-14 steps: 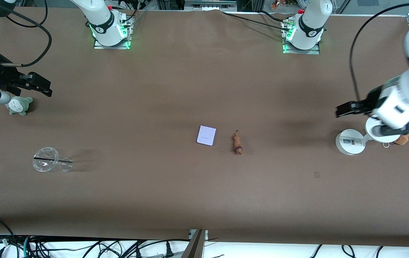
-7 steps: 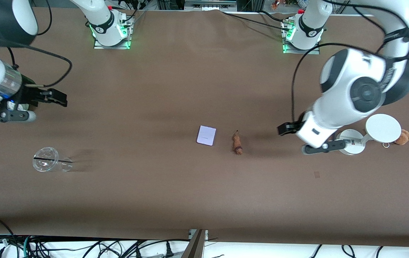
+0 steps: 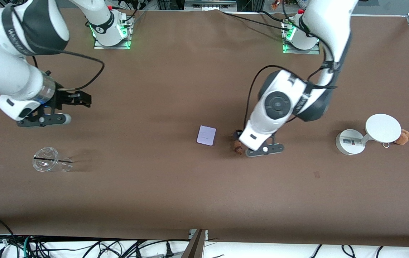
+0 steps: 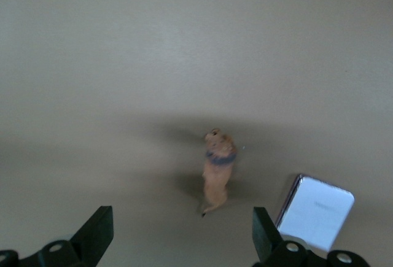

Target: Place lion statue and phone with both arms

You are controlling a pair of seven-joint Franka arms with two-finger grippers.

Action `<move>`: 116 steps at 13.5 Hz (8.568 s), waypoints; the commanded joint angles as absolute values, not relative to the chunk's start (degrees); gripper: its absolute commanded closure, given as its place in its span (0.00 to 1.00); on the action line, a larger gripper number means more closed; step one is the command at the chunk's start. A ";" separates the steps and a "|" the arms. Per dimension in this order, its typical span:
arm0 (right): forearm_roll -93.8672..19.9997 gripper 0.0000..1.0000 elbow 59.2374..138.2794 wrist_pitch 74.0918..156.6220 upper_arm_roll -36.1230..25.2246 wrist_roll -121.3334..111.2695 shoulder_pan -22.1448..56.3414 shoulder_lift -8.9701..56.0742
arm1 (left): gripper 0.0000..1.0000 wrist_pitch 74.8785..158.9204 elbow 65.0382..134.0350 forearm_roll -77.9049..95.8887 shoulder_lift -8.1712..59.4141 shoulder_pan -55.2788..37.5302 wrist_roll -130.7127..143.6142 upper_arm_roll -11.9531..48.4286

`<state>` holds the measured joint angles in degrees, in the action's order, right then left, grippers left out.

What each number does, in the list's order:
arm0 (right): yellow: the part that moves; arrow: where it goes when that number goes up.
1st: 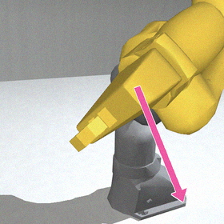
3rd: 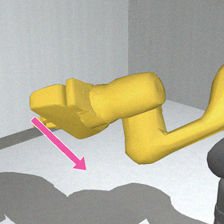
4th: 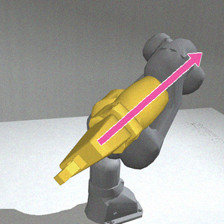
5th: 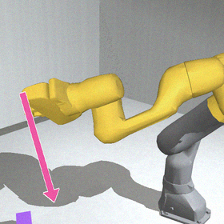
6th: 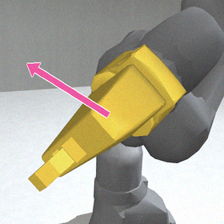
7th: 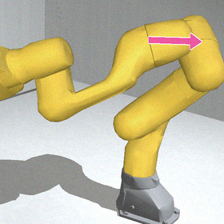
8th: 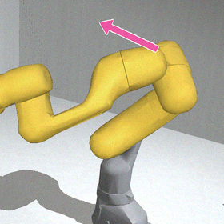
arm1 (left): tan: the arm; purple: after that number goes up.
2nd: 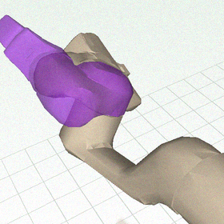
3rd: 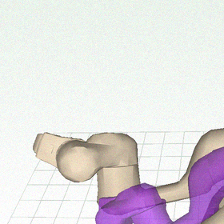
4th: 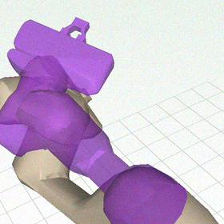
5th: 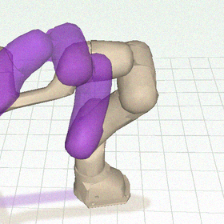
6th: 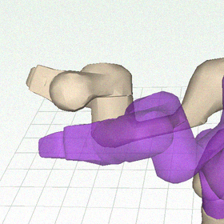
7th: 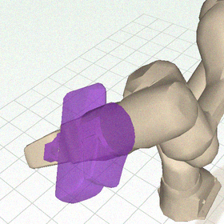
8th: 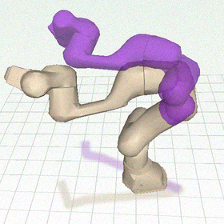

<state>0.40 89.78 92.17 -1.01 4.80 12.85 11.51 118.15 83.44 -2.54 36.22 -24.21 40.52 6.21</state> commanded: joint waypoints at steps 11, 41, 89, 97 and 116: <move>-4.22 0.00 84.82 92.98 -1.05 17.13 18.89 14.50 | 0.00 136.49 88.33 -9.49 44.82 -28.21 44.12 5.54; -2.56 0.00 81.40 142.56 -1.76 66.00 44.82 50.45 | 1.00 131.11 111.25 -5.10 21.80 1.57 11.87 3.25; -8.96 0.41 105.73 138.60 -3.96 -2.29 8.96 34.54 | 0.00 92.40 91.86 -0.88 6.25 7.56 10.47 5.98; -8.97 0.33 105.21 141.42 -4.04 -1.67 9.23 36.04 | 0.00 84.29 85.96 -1.23 7.03 6.68 9.93 6.50; -6.33 0.01 99.40 109.98 -4.13 5.36 11.78 18.31 | 0.00 84.81 84.81 -1.05 8.44 7.30 9.41 6.33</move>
<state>-7.32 98.35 114.17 -4.18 4.51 11.84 23.44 85.51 86.70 -1.84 7.50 7.14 10.80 6.39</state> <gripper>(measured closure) 0.004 0.000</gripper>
